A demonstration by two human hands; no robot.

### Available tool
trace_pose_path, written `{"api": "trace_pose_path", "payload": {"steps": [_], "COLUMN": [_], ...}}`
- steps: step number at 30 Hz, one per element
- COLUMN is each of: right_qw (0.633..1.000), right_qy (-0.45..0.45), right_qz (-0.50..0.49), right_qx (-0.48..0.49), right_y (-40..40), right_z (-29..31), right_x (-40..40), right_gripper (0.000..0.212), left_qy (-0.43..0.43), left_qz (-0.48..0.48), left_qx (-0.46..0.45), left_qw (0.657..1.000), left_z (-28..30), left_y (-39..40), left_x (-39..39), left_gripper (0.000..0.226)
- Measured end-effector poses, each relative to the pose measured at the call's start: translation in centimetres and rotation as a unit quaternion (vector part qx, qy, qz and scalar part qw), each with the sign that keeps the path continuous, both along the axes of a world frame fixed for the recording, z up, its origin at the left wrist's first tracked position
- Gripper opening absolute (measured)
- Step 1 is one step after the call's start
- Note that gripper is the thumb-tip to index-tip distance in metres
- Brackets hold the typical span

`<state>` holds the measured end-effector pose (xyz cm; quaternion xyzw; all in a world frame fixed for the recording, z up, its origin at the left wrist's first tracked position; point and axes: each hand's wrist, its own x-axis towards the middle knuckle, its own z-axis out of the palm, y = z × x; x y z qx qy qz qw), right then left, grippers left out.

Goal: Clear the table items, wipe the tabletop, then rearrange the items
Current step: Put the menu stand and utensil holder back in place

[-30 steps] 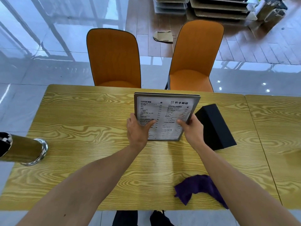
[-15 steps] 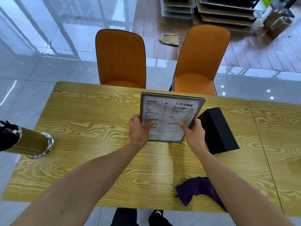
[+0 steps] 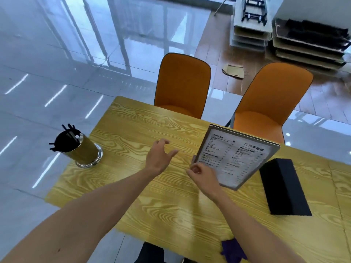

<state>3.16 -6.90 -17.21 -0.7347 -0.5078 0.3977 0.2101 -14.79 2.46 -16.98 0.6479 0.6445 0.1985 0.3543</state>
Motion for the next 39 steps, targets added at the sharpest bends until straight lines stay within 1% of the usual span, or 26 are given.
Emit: {"api": "trace_pose_path", "payload": {"steps": [2,4,6,8,10,12,15,19,23,24,26,27,29,30,32,34,39], "right_qw": [0.999,0.995,0.987,0.979,0.969,0.962,0.95,0.934,0.924,0.922,0.922,0.923,0.922,0.922,0.927,0.931,0.946], "right_qy": [0.01,0.011,0.018,0.013,-0.005,-0.009,0.006,0.007,0.037,0.047,0.063,0.074,0.113,0.131,0.158,0.178,0.196], "right_qz": [0.048,0.101,0.156,0.198,0.237,0.262,0.308,0.356,0.381,0.383,0.379,0.375,0.368,0.362,0.34,0.318,0.259], "right_qx": [0.009,0.021,0.034,0.054,0.067,0.074,0.059,0.03,-0.01,-0.023,-0.042,-0.047,-0.039,-0.031,-0.026,-0.027,-0.012], "right_y": [2.8,5.8,8.7,11.4,13.9,15.9,18.4,20.8,21.3,21.3,21.0,20.9,20.5,20.4,20.3,20.1,19.3], "right_z": [1.1,2.3,3.3,4.0,4.3,4.2,3.6,1.8,0.3,-0.1,-0.9,-1.3,-2.0,-2.3,-2.5,-2.3,-1.3], "right_x": [-2.4,-5.1,-8.2,-11.1,-14.5,-17.5,-22.1,-26.8,-30.3,-31.0,-32.1,-32.4,-32.8,-32.9,-32.9,-32.5,-29.3], "right_gripper": [0.04,0.052,0.065,0.079,0.093,0.104,0.113,0.121,0.118,0.118,0.118,0.114,0.095,0.087,0.079,0.075,0.068], "left_qy": [-0.017,-0.033,-0.044,-0.033,-0.02,-0.026,-0.042,-0.085,-0.148,-0.17,-0.205,-0.212,-0.22,-0.225,-0.223,-0.224,-0.226], "left_qz": [0.01,0.041,0.082,0.125,0.175,0.226,0.297,0.321,0.311,0.309,0.288,0.27,0.252,0.253,0.26,0.259,0.236], "left_qx": [0.02,0.049,0.092,0.147,0.21,0.24,0.204,0.137,0.021,-0.009,-0.054,-0.063,-0.062,-0.058,-0.047,-0.045,-0.041], "left_qw": [1.0,0.997,0.991,0.981,0.962,0.944,0.932,0.933,0.938,0.936,0.934,0.937,0.94,0.939,0.938,0.938,0.944], "left_z": [1.3,2.9,4.6,5.9,6.8,7.0,6.3,4.4,0.6,-0.2,-1.4,-1.9,-2.4,-2.5,-2.8,-2.8,-1.8], "left_y": [1.1,2.1,2.9,3.4,3.7,3.7,3.2,2.3,1.5,1.4,1.2,1.2,1.2,1.3,1.5,1.9,3.2], "left_x": [-3.1,-6.8,-10.7,-14.4,-18.2,-21.5,-26.1,-29.9,-32.2,-32.6,-33.0,-33.0,-33.0,-33.0,-33.0,-32.7,-29.7], "left_gripper": [0.051,0.051,0.05,0.051,0.058,0.073,0.096,0.118,0.13,0.128,0.114,0.105,0.091,0.088,0.088,0.093,0.095]}}
